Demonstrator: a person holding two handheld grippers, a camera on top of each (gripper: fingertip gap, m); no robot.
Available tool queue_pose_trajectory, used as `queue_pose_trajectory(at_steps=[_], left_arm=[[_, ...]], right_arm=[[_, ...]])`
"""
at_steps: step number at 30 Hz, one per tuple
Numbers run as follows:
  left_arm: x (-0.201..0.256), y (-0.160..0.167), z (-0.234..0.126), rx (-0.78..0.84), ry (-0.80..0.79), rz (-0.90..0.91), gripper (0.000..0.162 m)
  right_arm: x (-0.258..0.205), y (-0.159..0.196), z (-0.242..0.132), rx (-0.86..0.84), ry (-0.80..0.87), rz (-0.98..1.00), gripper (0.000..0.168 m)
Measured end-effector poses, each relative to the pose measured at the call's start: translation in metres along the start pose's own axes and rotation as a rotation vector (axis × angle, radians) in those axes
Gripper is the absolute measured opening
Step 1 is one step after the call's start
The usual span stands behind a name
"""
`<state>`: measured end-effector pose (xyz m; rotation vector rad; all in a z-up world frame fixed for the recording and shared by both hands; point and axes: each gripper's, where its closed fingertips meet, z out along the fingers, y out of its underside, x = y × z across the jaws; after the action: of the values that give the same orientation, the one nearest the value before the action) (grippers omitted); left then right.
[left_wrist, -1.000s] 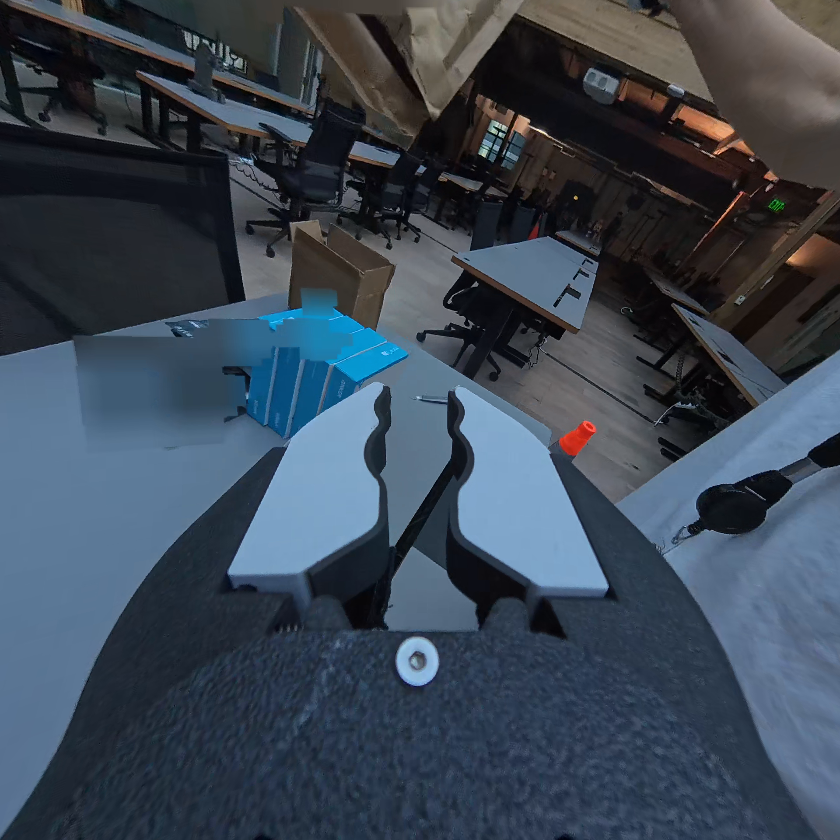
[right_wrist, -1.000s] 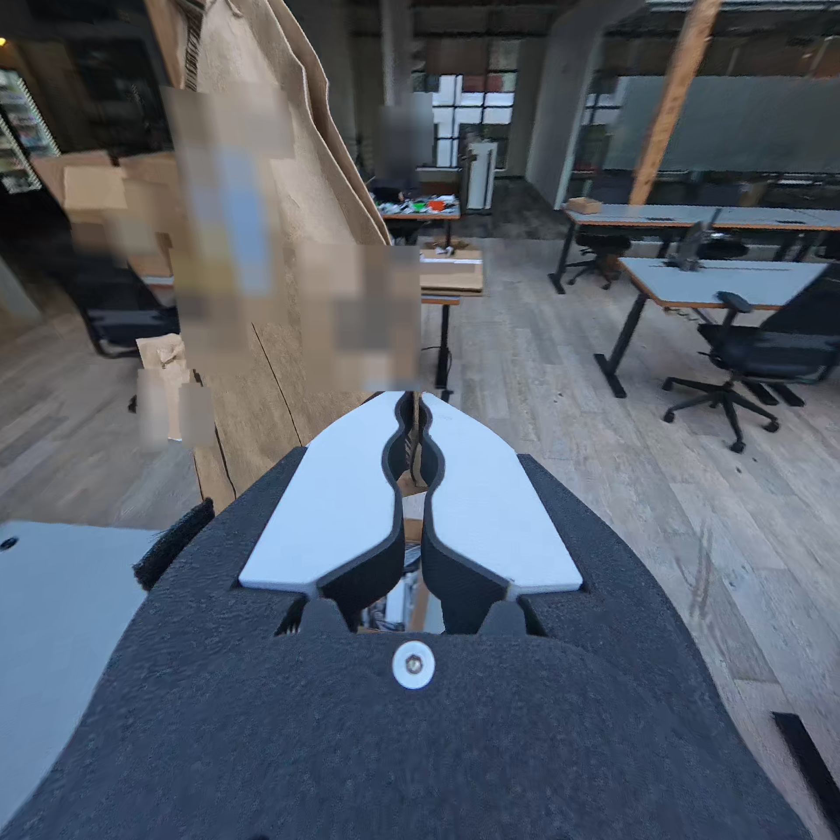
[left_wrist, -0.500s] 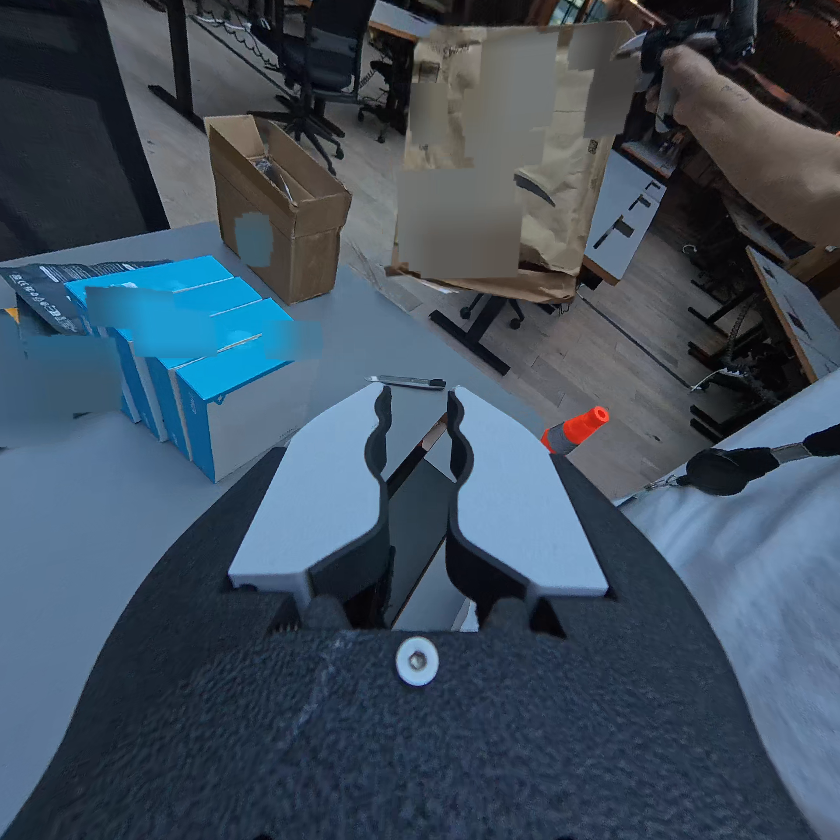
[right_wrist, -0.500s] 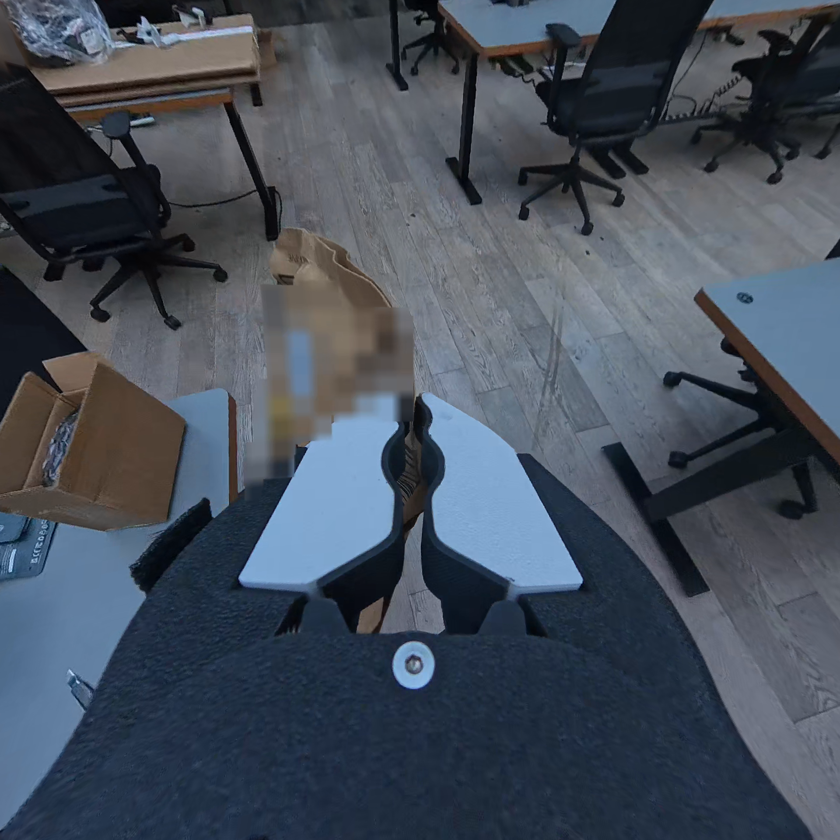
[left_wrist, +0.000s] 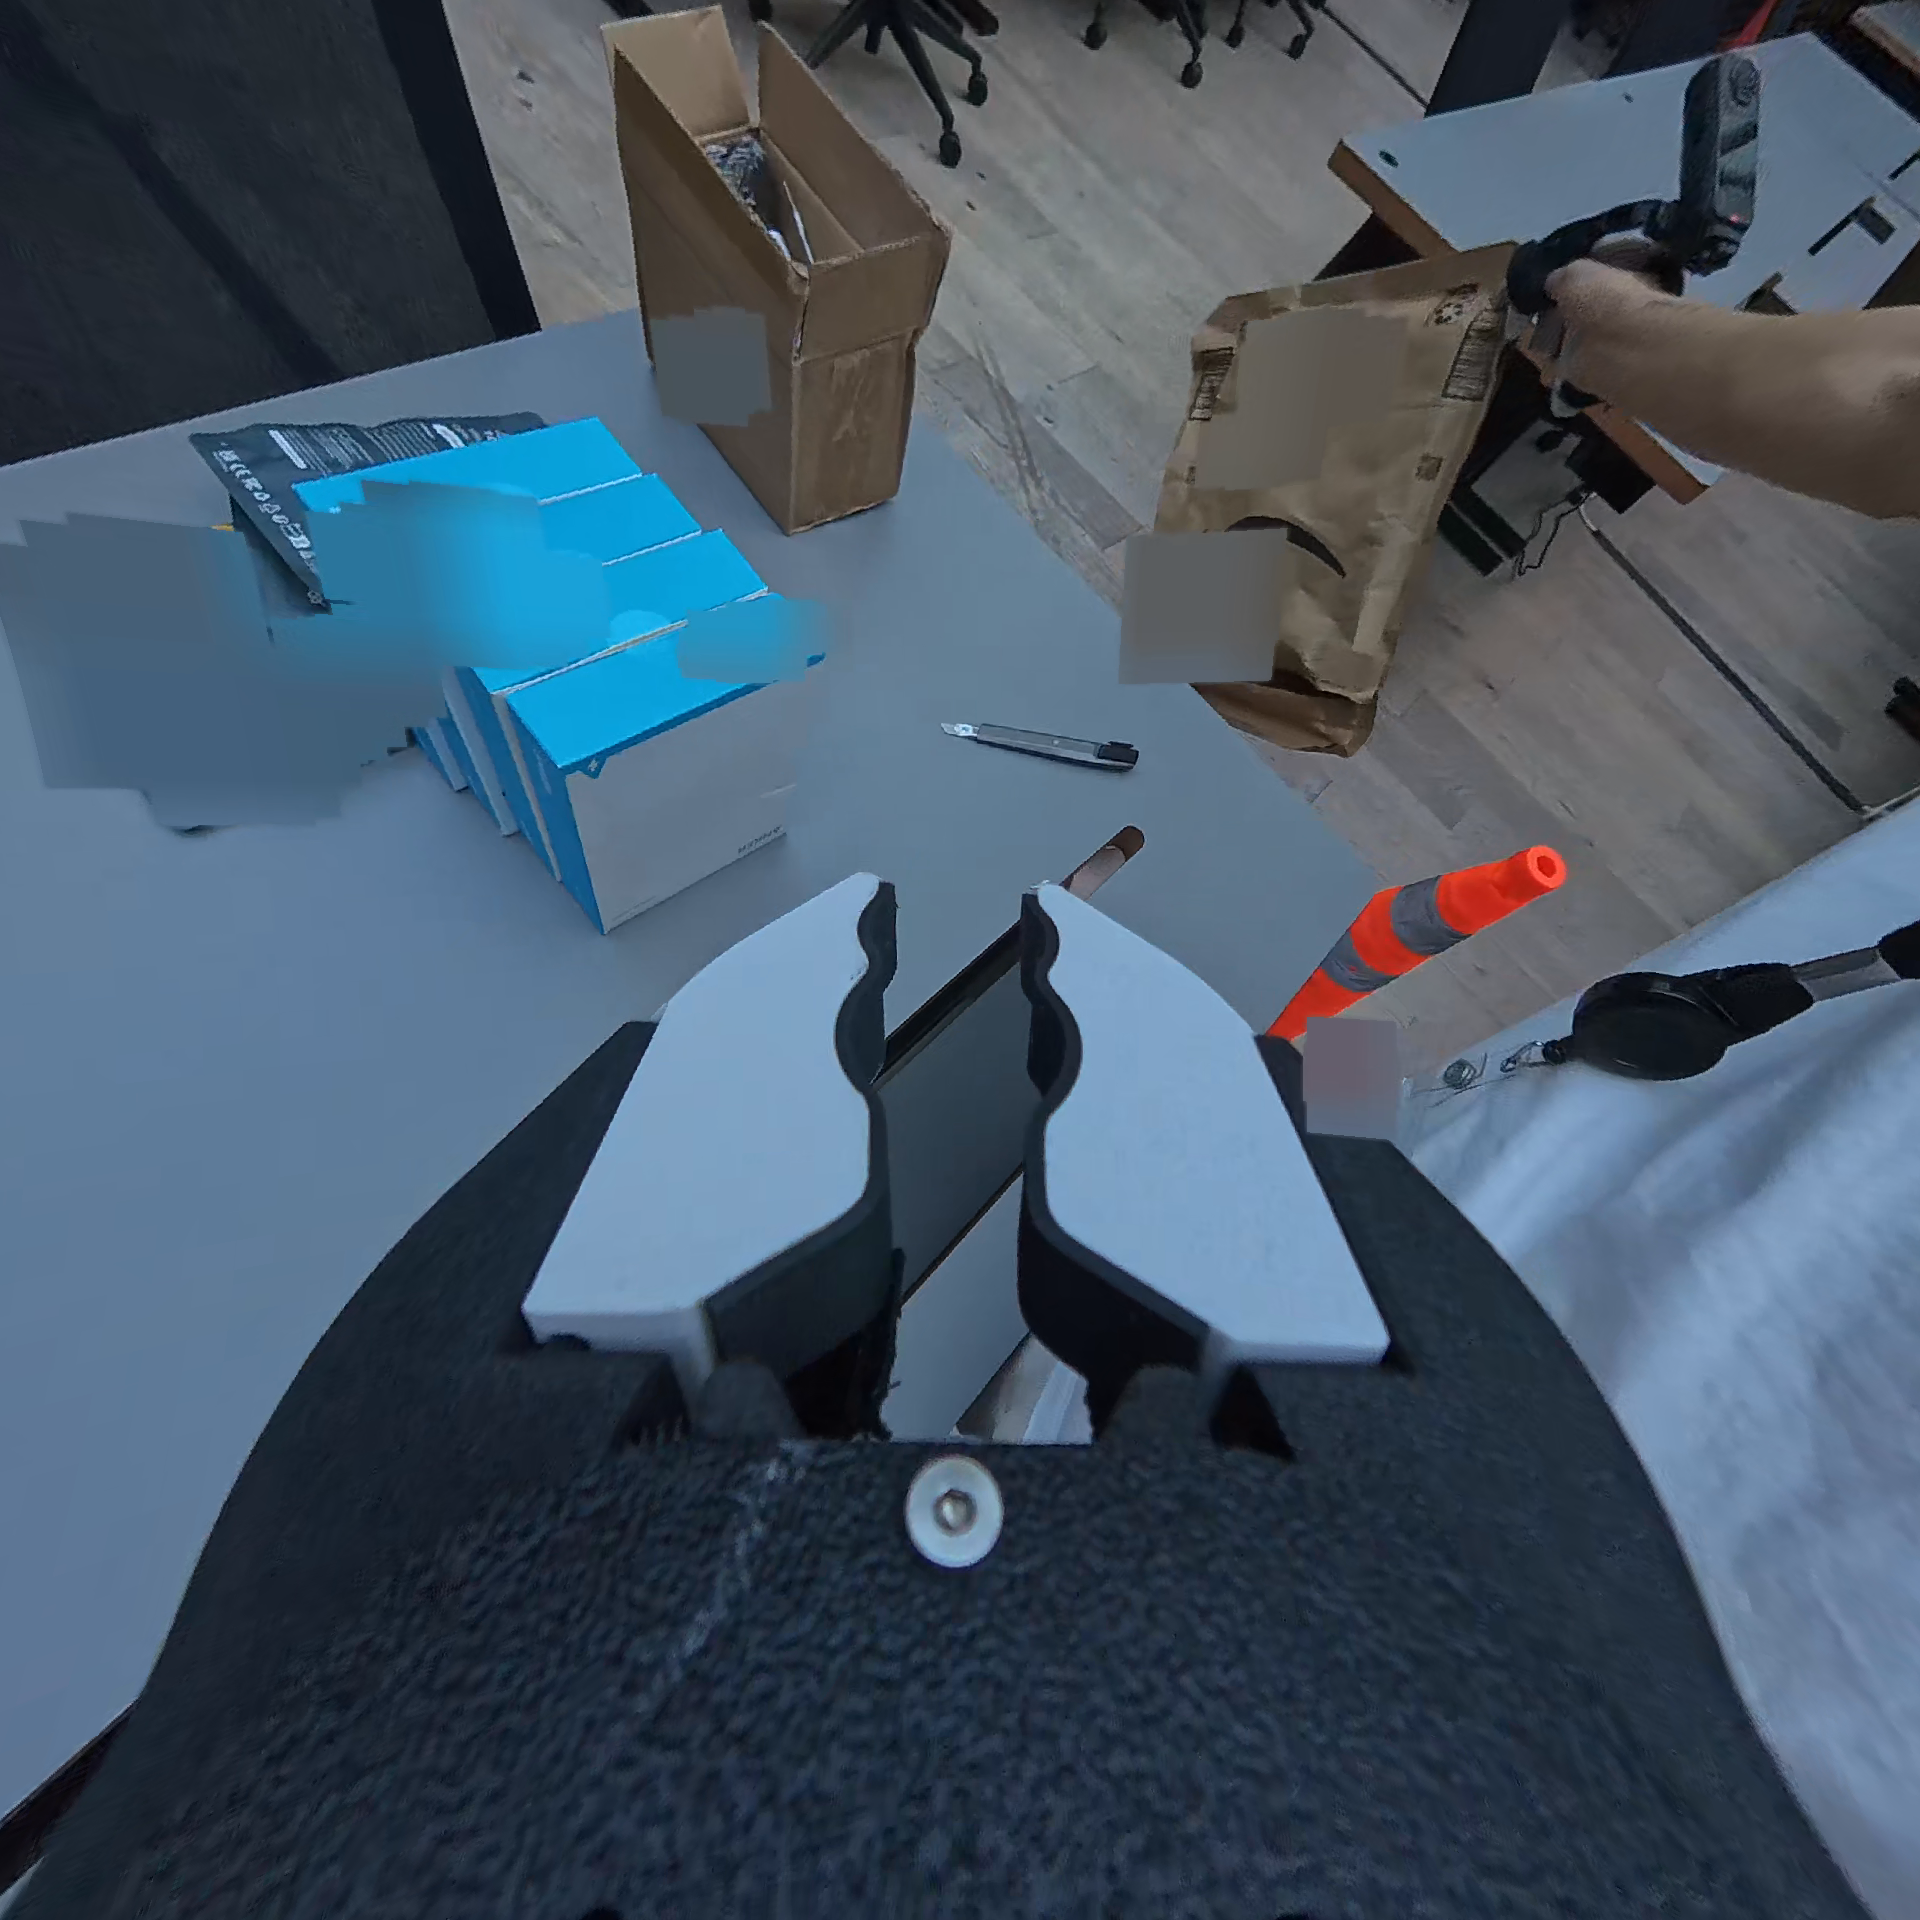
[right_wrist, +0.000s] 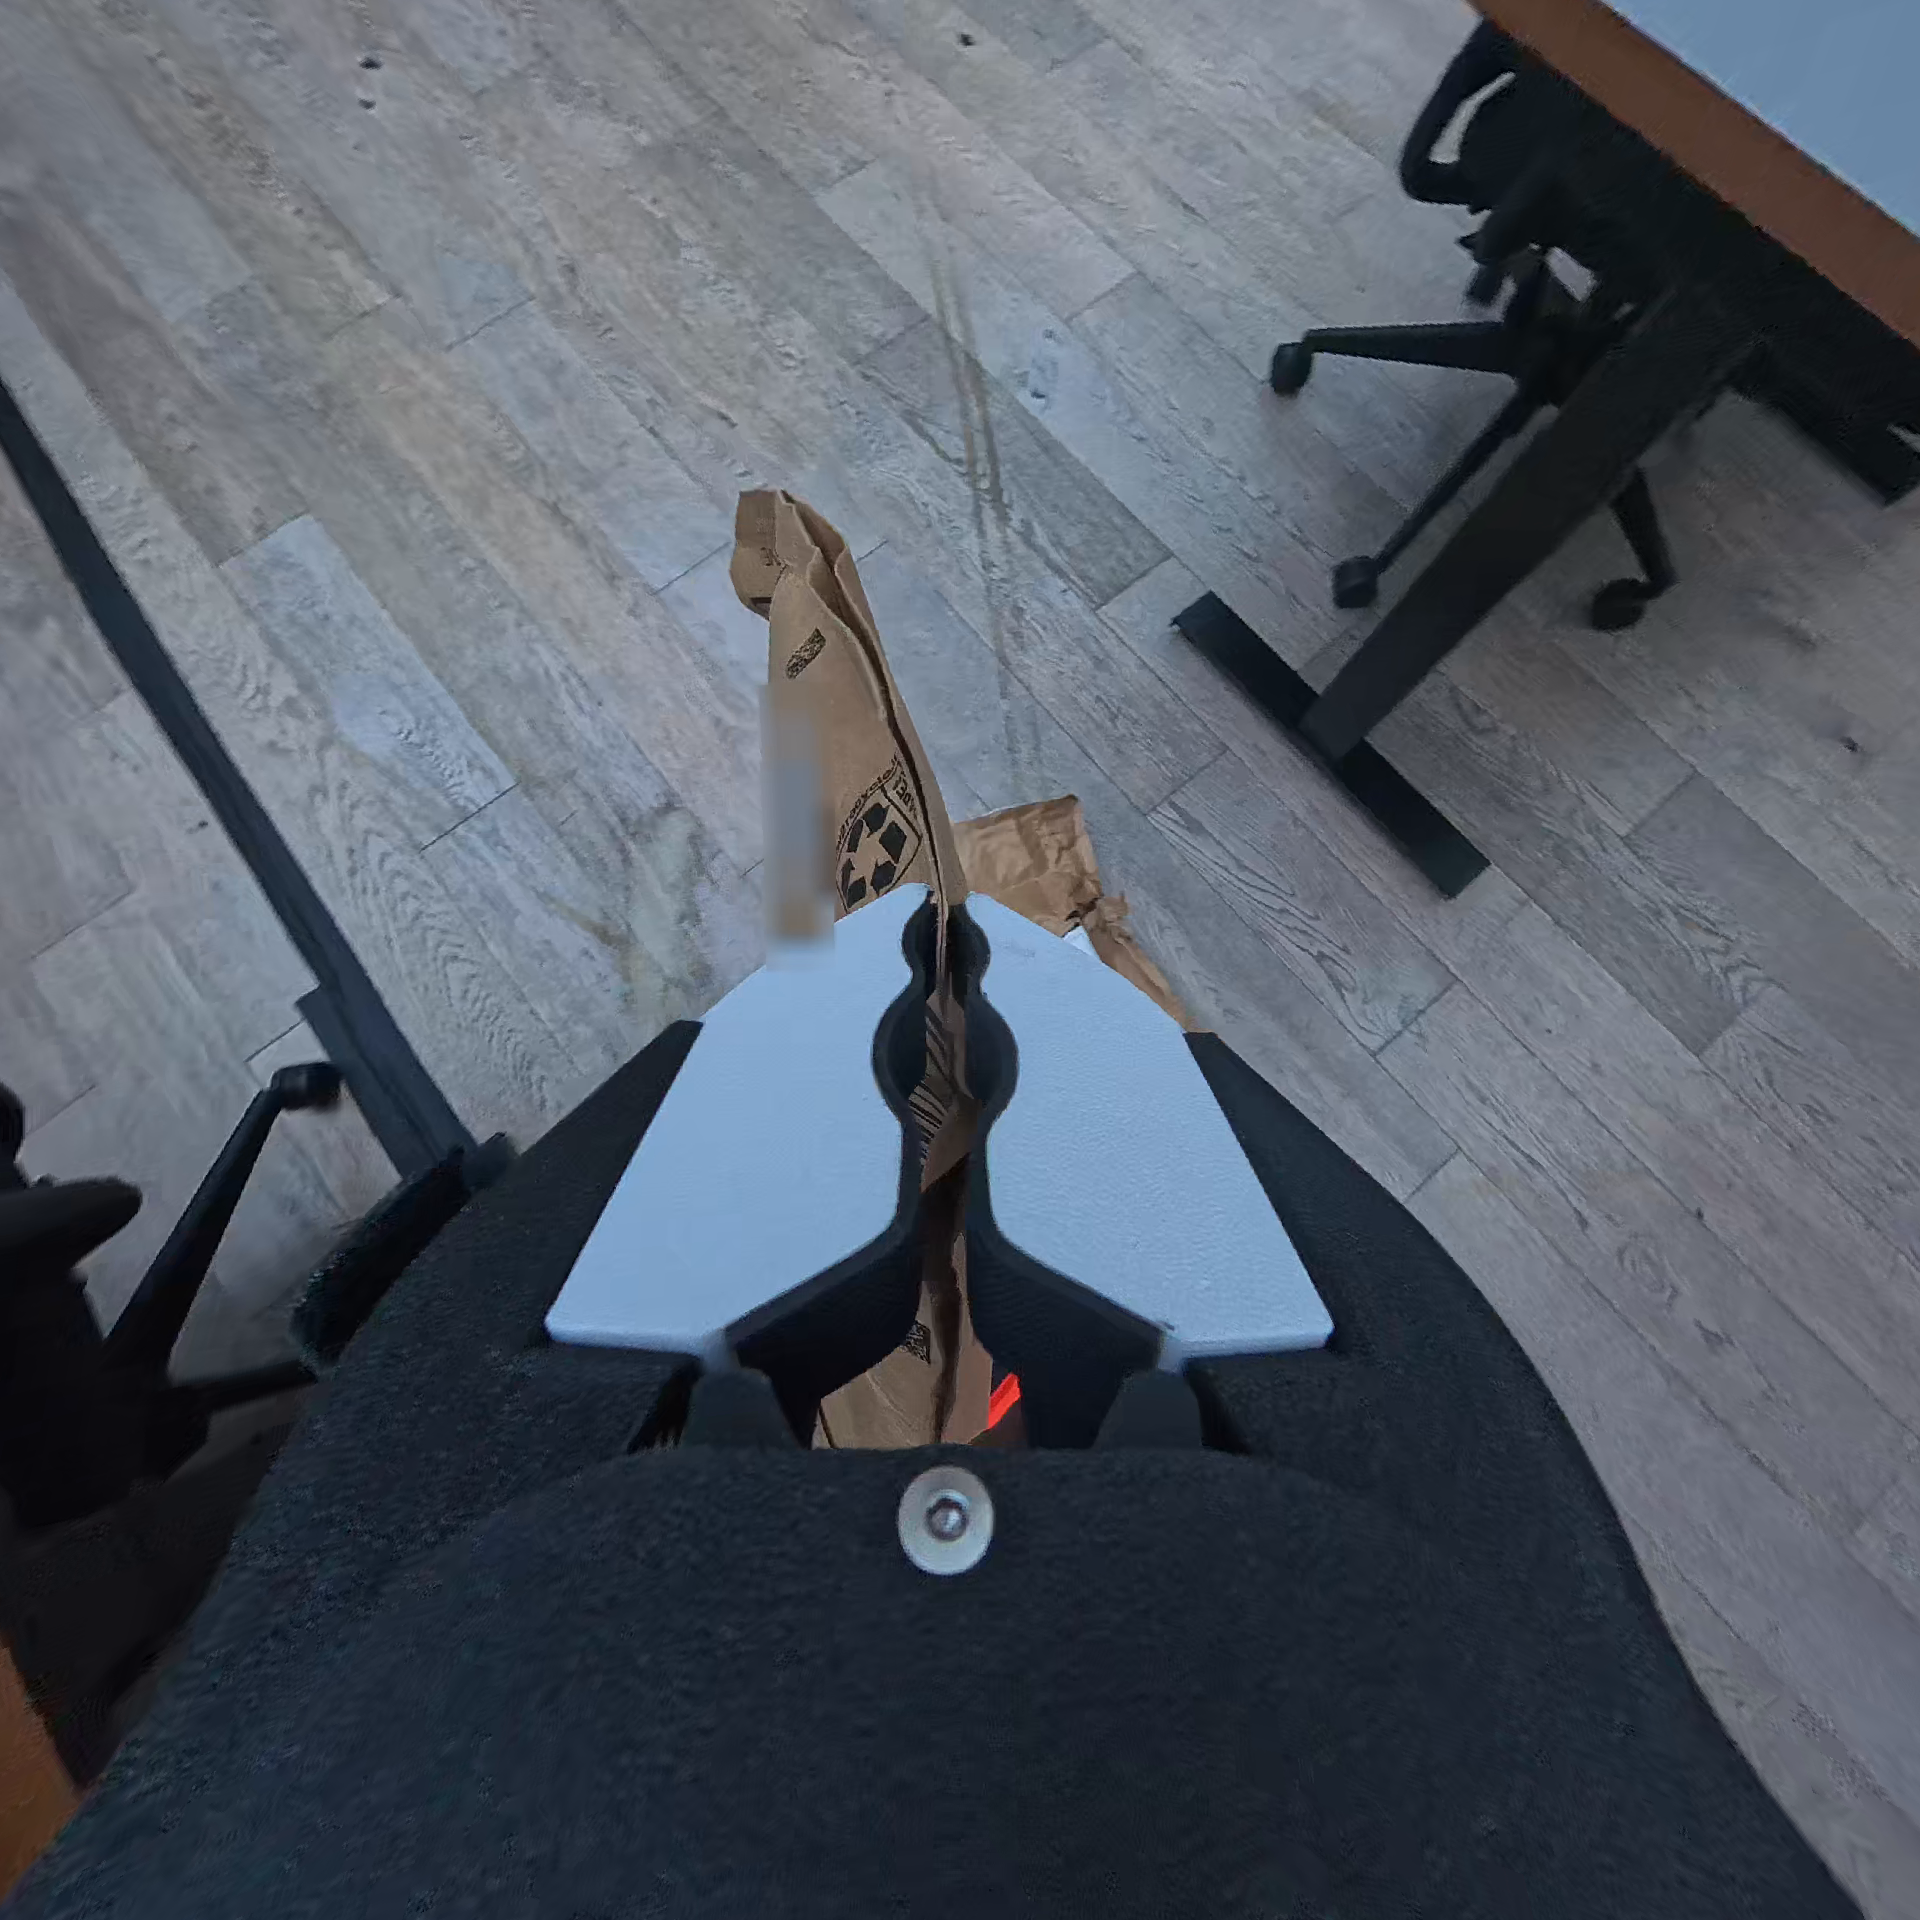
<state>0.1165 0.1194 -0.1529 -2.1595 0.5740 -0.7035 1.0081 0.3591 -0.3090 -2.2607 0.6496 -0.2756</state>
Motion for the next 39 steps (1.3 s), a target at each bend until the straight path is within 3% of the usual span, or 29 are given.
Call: queue_pose_trajectory(at_steps=[1, 2, 3, 4, 5, 7, 9, 12, 15, 19, 21, 24, 27, 32, 35, 39], left_arm=[[-0.004, 0.004, -0.002, 0.001, -0.02, -0.006, 0.022], [-0.009, 0.008, -0.005, 0.002, -0.037, -0.017, 0.022], [-0.013, 0.013, -0.008, 0.008, -0.05, -0.032, 0.022], [-0.017, 0.017, -0.012, 0.018, -0.058, -0.048, 0.022], [-0.022, 0.022, -0.016, 0.029, -0.063, -0.072, 0.022], [-0.03, 0.03, -0.027, 0.056, -0.055, -0.12, 0.022], [-0.045, 0.04, -0.039, 0.081, -0.068, -0.17, 0.023], [-0.075, 0.061, -0.062, 0.101, -0.094, -0.224, 0.023], [-0.12, 0.099, -0.093, 0.091, -0.15, -0.291, 0.024], [-0.198, 0.16, -0.16, 0.069, -0.241, -0.355, 0.029], [-0.244, 0.186, -0.203, 0.067, -0.289, -0.356, 0.03], [-0.301, 0.216, -0.268, 0.097, -0.311, -0.352, 0.031], [-0.333, 0.243, -0.327, 0.115, -0.328, -0.334, 0.031], [-0.348, 0.293, -0.409, 0.145, -0.381, -0.359, 0.031], [-0.353, 0.319, -0.446, 0.212, -0.438, -0.422, 0.031], [-0.357, 0.352, -0.479, 0.261, -0.494, -0.515, 0.031]], right_arm=[[0.009, 0.002, 0.003, 0.024, 0.049, 0.03, 0.004], [0.014, -0.002, 0.003, 0.078, 0.092, 0.063, 0.027], [0.016, -0.01, -0.001, 0.149, 0.124, 0.108, 0.061], [0.012, -0.02, -0.006, 0.216, 0.133, 0.153, 0.082], [0.0, -0.031, -0.013, 0.276, 0.115, 0.183, 0.089], [-0.053, -0.059, -0.038, 0.4, -0.014, 0.188, 0.088], [-0.144, -0.078, -0.084, 0.488, -0.211, 0.068, 0.087], [-0.32, -0.062, -0.198, 0.599, -0.576, -0.213, 0.073], [-0.496, 0.022, -0.334, 0.545, -1.033, -0.411, 0.074], [-0.685, 0.194, -0.49, 0.301, -1.512, -0.611, 0.08], [-0.766, 0.28, -0.553, 0.191, -1.661, -0.66, 0.079], [-0.889, 0.4, -0.617, 0.097, -1.73, -0.783, 0.08], [-1.01, 0.505, -0.666, 0.103, -1.779, -0.993, 0.078], [-1.173, 0.637, -0.717, 0.375, -1.837, -1.52, 0.068], [-1.241, 0.686, -0.718, 0.475, -1.764, -1.793, 0.065], [-1.298, 0.723, -0.712, 0.581, -1.642, -2.036, 0.063]])
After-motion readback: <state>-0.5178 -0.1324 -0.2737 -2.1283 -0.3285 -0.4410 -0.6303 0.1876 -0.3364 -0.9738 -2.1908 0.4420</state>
